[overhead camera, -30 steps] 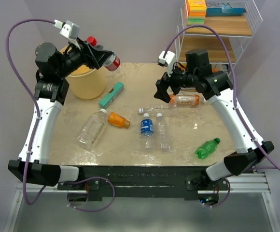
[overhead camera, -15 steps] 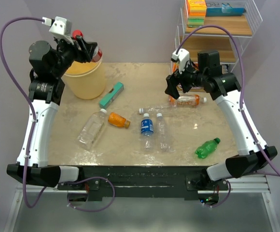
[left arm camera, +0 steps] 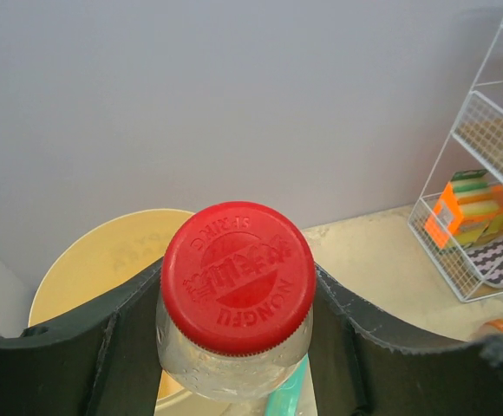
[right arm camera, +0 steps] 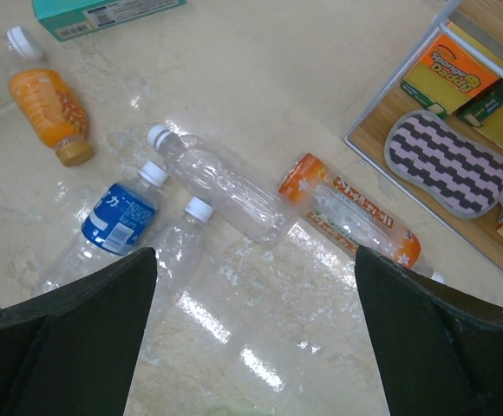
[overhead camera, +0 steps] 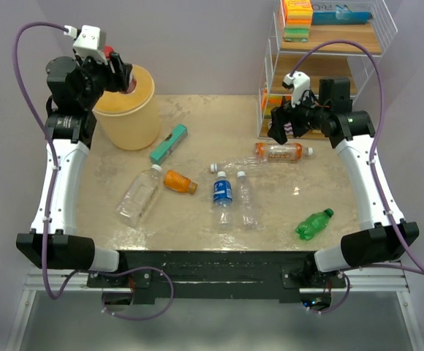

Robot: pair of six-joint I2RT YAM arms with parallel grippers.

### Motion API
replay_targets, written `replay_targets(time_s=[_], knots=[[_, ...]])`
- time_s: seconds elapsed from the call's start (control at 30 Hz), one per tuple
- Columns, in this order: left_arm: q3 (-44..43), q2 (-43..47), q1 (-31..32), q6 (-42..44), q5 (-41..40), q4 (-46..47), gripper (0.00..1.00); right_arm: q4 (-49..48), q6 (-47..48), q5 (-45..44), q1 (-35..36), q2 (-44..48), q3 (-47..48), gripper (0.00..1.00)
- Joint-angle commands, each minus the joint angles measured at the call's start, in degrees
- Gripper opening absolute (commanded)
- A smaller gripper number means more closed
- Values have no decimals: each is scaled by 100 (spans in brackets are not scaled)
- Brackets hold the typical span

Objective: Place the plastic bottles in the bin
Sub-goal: Place the plastic bottle in the trash bin.

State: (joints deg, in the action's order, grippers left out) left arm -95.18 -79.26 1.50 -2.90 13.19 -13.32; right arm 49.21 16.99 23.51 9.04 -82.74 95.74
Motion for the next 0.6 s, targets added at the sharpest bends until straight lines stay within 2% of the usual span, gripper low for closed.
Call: replay_targets(time_s=[0.0,0.23,0.57], knots=[[-238,-229,-289,184,17,154,0,-201,-73,84,-165,232,-117,99],[-273,-660,-633,246,105,330,0,-254,-56,145,-341,320,-337,99],[-388,-1477,-756,149,26,795,0,-272,-38,110,-394,390,-548,99]])
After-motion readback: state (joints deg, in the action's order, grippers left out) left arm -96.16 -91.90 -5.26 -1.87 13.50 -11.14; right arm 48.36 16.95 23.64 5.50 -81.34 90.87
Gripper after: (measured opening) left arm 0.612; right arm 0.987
